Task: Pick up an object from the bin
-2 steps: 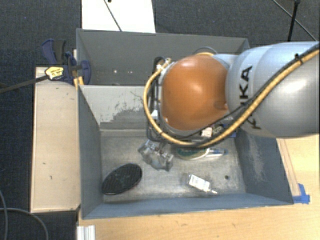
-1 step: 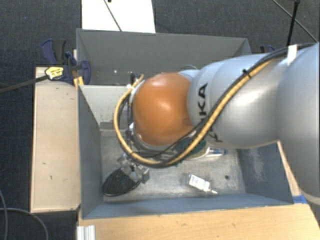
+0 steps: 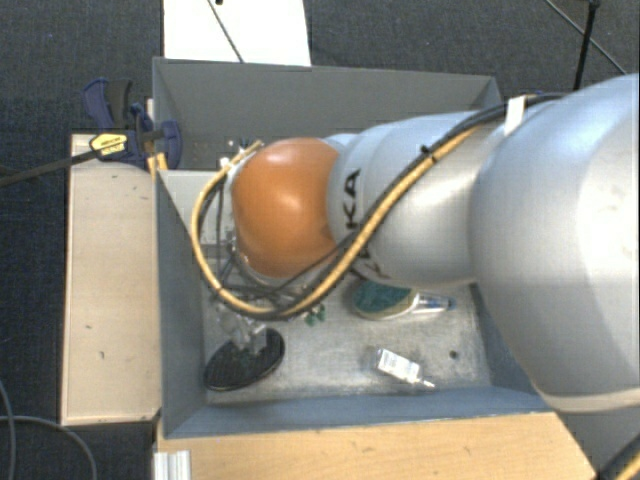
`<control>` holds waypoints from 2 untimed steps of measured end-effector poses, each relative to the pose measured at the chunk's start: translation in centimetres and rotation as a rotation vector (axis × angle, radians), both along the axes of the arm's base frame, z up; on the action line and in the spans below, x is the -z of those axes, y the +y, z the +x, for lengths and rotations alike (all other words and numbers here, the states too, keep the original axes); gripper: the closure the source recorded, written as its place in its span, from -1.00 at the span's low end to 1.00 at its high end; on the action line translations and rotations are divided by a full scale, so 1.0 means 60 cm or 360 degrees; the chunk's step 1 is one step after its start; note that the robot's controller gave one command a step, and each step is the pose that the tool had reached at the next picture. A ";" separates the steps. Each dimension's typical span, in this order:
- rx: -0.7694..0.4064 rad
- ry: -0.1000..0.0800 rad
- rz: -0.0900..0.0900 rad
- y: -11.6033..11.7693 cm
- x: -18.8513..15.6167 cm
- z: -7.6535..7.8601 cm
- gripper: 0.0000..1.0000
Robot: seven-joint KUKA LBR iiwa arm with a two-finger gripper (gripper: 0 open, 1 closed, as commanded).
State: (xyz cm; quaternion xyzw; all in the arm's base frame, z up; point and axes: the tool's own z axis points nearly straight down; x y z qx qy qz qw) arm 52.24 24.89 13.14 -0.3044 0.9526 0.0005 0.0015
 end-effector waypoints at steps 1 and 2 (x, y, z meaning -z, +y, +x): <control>0.0001 -0.0002 0.0002 0.000 -0.002 0.001 -1.00; -0.0516 0.0007 -0.0002 -0.019 0.104 -0.051 -1.00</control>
Offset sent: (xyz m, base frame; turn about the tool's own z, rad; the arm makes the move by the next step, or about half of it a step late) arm 0.0000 0.0000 0.0000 0.0000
